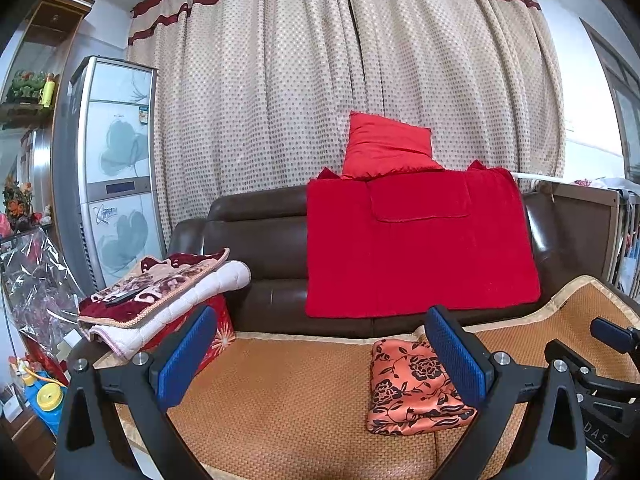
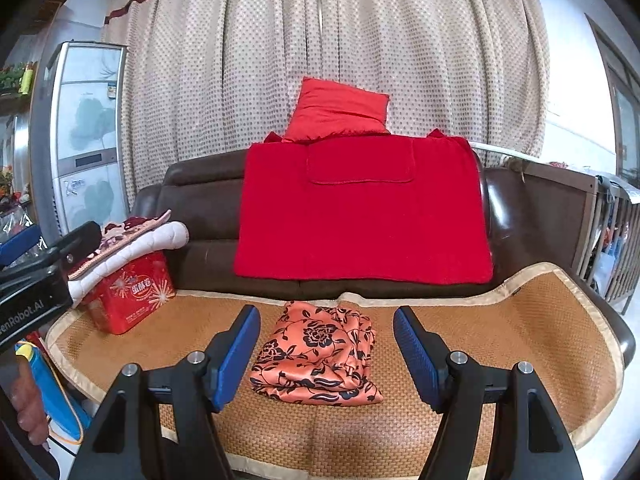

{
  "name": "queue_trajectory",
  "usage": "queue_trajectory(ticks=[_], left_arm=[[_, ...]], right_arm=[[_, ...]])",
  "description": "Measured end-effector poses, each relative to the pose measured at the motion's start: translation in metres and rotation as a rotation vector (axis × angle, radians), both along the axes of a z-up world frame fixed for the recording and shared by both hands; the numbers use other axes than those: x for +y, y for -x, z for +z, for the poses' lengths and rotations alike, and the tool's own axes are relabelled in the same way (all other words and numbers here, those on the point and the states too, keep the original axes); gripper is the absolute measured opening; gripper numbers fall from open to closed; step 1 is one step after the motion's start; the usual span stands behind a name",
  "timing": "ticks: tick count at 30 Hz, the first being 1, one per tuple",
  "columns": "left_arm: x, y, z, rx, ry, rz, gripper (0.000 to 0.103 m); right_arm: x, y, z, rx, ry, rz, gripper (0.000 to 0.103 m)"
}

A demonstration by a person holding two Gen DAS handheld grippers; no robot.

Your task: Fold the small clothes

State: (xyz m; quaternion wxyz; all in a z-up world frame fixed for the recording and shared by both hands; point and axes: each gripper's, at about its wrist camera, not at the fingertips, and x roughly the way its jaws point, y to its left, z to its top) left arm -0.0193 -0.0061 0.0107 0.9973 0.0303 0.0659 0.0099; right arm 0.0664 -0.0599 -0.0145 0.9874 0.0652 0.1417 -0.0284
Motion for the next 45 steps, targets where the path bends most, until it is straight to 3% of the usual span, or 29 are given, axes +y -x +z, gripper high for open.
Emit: queue_trajectory(ticks=[11, 22, 45], left_arm=[[0.016, -0.017, -0.001, 0.010, 0.029, -0.012, 0.103], [0.028, -0.064, 0.001, 0.055, 0.042, 0.022, 0.103], [0.017, -0.137, -0.009, 0.110, 0.034, 0.013, 0.103]], right_arm=[[0.009, -0.013, 0.007, 0.015, 0.014, -0.011, 0.073], [0.016, -0.060, 0.023, 0.011, 0.027, 0.000, 0.073], [0.000, -0.142, 0.003, 0.076, -0.003, 0.014, 0.073]])
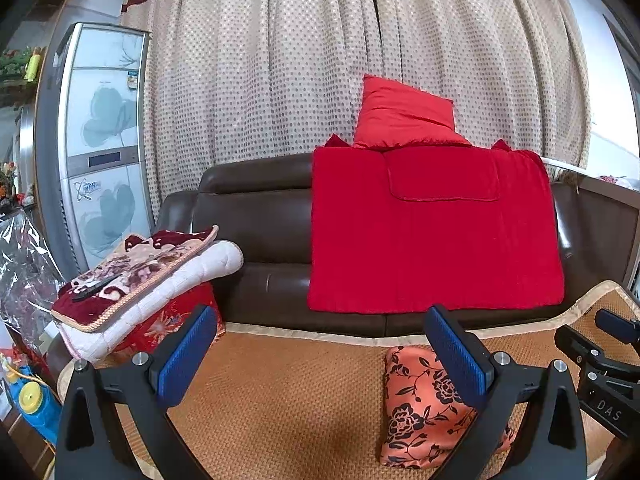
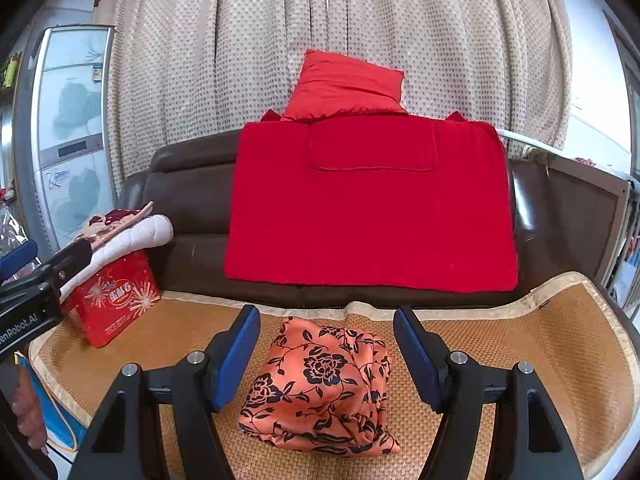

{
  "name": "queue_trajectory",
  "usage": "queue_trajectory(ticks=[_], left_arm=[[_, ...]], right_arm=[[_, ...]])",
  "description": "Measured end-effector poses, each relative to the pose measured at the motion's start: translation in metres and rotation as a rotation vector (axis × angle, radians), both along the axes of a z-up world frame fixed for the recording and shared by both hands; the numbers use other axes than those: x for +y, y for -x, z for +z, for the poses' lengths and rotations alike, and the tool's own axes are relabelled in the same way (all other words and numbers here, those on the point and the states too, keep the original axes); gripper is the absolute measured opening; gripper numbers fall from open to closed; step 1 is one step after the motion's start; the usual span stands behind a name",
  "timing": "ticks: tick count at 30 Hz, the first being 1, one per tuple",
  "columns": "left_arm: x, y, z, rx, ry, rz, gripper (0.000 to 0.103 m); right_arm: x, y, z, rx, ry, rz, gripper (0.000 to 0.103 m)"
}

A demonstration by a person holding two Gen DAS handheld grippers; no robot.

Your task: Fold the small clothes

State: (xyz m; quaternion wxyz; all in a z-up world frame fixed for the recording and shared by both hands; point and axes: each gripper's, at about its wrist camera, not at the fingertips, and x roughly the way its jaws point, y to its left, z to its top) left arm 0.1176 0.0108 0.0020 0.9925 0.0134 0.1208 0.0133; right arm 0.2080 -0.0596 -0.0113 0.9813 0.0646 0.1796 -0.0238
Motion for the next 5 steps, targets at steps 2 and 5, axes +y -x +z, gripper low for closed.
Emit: queue_trajectory(ticks=[2, 5], left_arm=[[0.000, -0.009, -0.003, 0.004, 0.007, -0.012, 0.103], [-0.001, -0.030, -0.012, 0.028, 0.008, -0.027, 0.103]], right_arm=[[-0.002, -0.007, -0.003, 0.005, -0.002, 0.002, 0.073], [-0.010, -0.025, -0.012, 0.017, -0.026, 0.017, 0.073]])
